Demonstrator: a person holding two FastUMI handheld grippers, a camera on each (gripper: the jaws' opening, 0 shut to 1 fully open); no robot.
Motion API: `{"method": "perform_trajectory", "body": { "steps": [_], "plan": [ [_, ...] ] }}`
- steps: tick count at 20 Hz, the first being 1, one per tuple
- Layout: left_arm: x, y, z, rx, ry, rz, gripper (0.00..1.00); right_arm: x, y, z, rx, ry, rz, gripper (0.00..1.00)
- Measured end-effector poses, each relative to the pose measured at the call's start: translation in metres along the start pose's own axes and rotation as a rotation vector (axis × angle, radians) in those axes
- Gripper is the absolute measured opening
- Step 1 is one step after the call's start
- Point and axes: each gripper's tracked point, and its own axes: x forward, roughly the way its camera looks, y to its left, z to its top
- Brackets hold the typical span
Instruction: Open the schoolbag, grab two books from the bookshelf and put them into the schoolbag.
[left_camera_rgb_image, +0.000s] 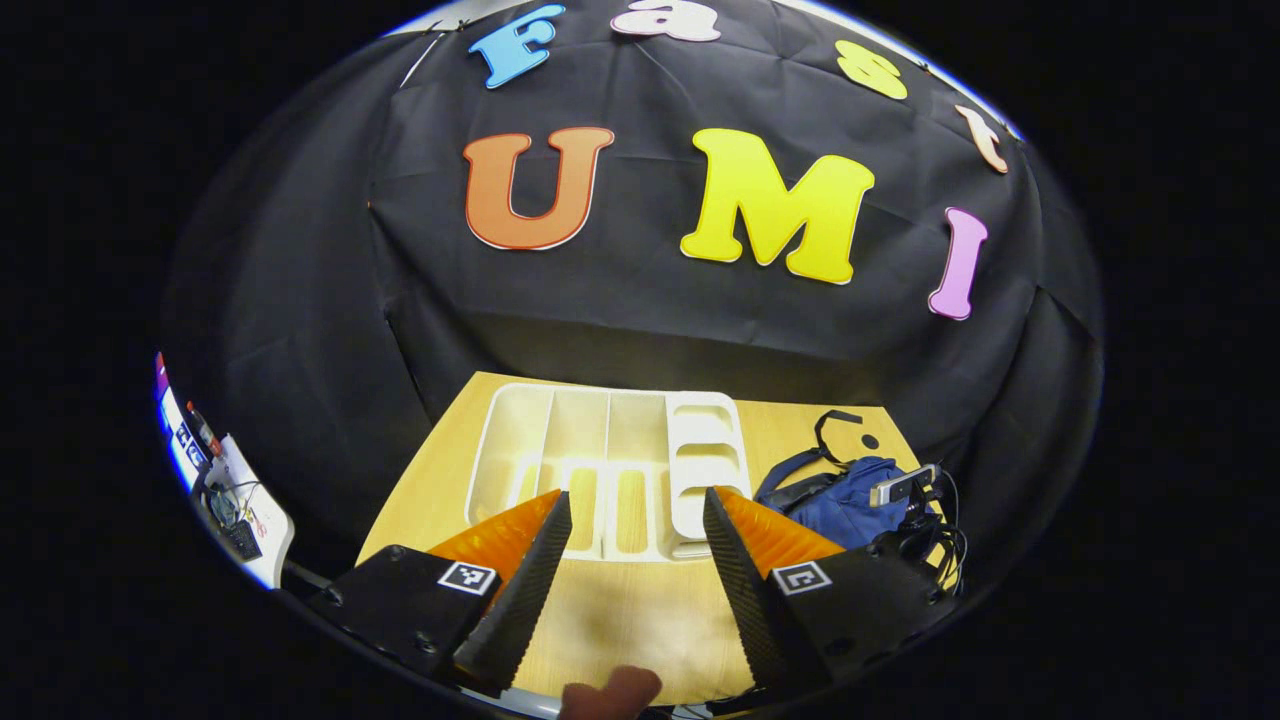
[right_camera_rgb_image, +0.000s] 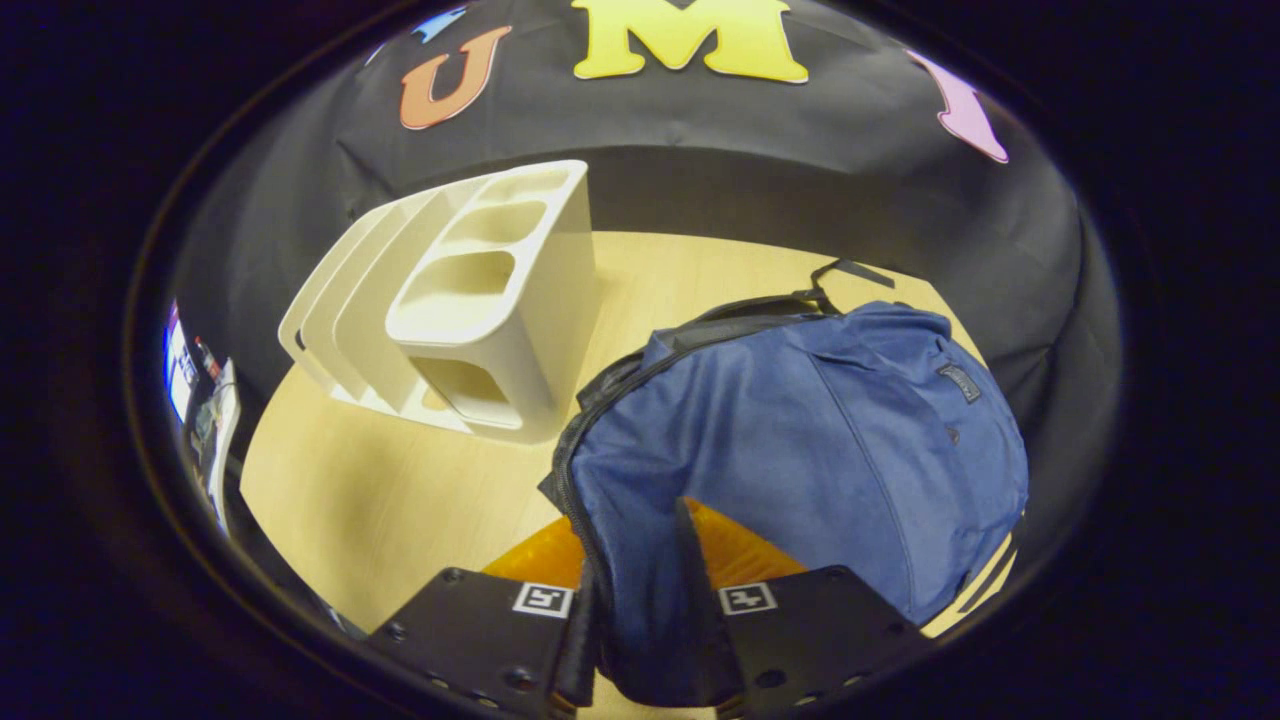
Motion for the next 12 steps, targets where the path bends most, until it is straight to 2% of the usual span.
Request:
{"method": "perform_trajectory", "body": {
  "steps": [1, 2, 3, 4, 6, 8, 12],
  "plan": [
    [-0.001, 0.001, 0.001, 0.007, -0.002, 0.003, 0.85, 0.000, 0.003, 0.000, 0.003, -0.006, 0.006, 0.46],
    [-0.004, 0.003, 0.002, 0.006, -0.006, 0.008, 0.88, -0.004, 0.006, 0.000, 0.011, -0.010, 0.012, 0.44],
    [-0.004, 0.003, 0.002, 0.003, -0.006, 0.011, 0.91, -0.006, 0.009, 0.001, 0.018, -0.014, 0.023, 0.61],
    [-0.003, 0.003, 0.002, 0.001, -0.003, 0.012, 0.91, -0.008, 0.011, 0.001, 0.023, -0.016, 0.031, 0.67],
    [-0.003, 0.003, 0.002, -0.002, -0.003, 0.010, 0.97, -0.014, 0.017, 0.004, 0.031, -0.028, 0.045, 0.84],
    [-0.002, 0.001, 0.004, -0.002, -0.007, 0.008, 0.97, -0.024, 0.024, 0.013, 0.041, -0.061, 0.064, 0.99],
    [0.000, 0.004, 0.013, 0.026, -0.047, 0.019, 0.97, -0.056, 0.025, 0.050, 0.080, -0.165, 0.071, 0.97]
  ]
}}
